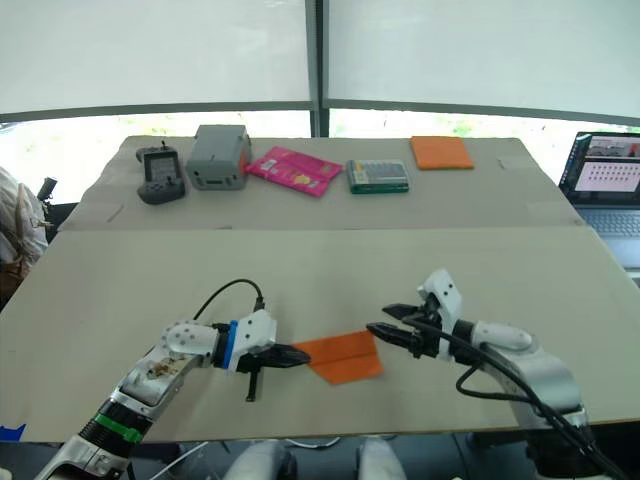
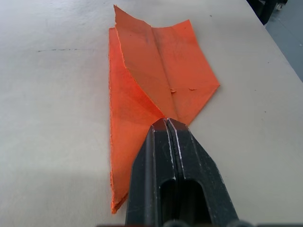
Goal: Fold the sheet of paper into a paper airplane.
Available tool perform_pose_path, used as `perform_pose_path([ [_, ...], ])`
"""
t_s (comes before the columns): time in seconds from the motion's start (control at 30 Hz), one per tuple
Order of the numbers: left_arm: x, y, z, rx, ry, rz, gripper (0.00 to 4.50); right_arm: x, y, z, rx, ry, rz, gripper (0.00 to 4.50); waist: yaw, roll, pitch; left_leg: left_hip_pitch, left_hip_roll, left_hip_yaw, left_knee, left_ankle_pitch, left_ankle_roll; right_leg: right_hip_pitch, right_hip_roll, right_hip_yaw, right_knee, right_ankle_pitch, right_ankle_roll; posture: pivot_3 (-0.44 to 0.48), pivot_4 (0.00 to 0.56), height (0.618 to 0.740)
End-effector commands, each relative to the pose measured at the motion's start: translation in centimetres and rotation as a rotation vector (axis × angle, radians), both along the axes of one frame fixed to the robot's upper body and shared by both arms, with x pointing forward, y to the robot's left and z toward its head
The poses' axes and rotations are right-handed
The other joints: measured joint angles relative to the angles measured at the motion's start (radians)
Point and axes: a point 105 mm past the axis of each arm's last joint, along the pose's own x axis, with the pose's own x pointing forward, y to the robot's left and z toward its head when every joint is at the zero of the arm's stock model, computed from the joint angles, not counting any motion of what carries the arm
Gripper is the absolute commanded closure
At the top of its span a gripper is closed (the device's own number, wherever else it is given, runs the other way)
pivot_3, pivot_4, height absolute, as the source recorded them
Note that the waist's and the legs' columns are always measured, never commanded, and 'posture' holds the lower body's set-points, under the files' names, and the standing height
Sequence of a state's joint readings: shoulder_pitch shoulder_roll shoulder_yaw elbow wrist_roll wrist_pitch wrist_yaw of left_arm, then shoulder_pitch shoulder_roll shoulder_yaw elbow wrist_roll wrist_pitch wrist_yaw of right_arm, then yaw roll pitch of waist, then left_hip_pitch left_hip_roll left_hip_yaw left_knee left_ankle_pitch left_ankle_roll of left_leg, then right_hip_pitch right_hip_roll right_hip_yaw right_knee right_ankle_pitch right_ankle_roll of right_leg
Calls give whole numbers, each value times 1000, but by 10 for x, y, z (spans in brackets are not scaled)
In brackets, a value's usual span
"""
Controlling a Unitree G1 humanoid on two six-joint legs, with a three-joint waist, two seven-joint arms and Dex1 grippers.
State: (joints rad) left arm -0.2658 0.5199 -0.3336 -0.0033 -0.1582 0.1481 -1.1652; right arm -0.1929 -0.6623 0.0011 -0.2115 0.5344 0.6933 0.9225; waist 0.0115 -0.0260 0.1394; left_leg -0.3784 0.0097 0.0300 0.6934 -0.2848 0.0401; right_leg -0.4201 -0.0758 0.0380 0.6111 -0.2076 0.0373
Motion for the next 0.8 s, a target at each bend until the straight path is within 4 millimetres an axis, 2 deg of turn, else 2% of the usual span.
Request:
perform_pose_path([
  [0.03,-1,7,-10,38,34,25,4500,-6,8,-5,3,58,103,1572,0,0,0,-1,0,0,0,0,0,0,0,0,0,0,0,0,150,740],
  [0.23,2,10,-7,36,21,43,4500,-11,11,-22,-87,77,215,1572,-2,0,0,-3,-1,0,0,0,0,-2,0,0,0,0,0,0,150,740],
  [0.3,3,10,-6,25,20,57,4500,-11,14,-21,-75,86,228,1572,-3,0,0,-2,-1,0,1,0,0,-2,0,0,0,1,0,0,150,740],
  [0.43,3,9,-2,8,18,68,4500,-8,16,-20,-57,96,239,2729,-3,0,0,-2,0,0,1,0,0,-2,0,0,1,1,0,0,150,740],
  [0.6,19,14,30,-110,-4,131,4500,-8,17,-17,-45,99,261,4476,-3,0,2,-4,0,0,1,0,0,-4,0,0,1,1,0,0,150,740],
  [0.7,28,22,56,-199,-4,173,4500,-6,18,-12,-44,69,268,4476,-4,0,2,-5,0,-1,1,0,0,-5,0,-1,1,1,0,0,150,740],
  [0.8,32,35,83,-306,27,207,4500,2,20,3,-27,-27,265,4476,-6,0,3,-6,0,-1,1,0,0,-5,0,-1,1,1,0,0,150,740],
])
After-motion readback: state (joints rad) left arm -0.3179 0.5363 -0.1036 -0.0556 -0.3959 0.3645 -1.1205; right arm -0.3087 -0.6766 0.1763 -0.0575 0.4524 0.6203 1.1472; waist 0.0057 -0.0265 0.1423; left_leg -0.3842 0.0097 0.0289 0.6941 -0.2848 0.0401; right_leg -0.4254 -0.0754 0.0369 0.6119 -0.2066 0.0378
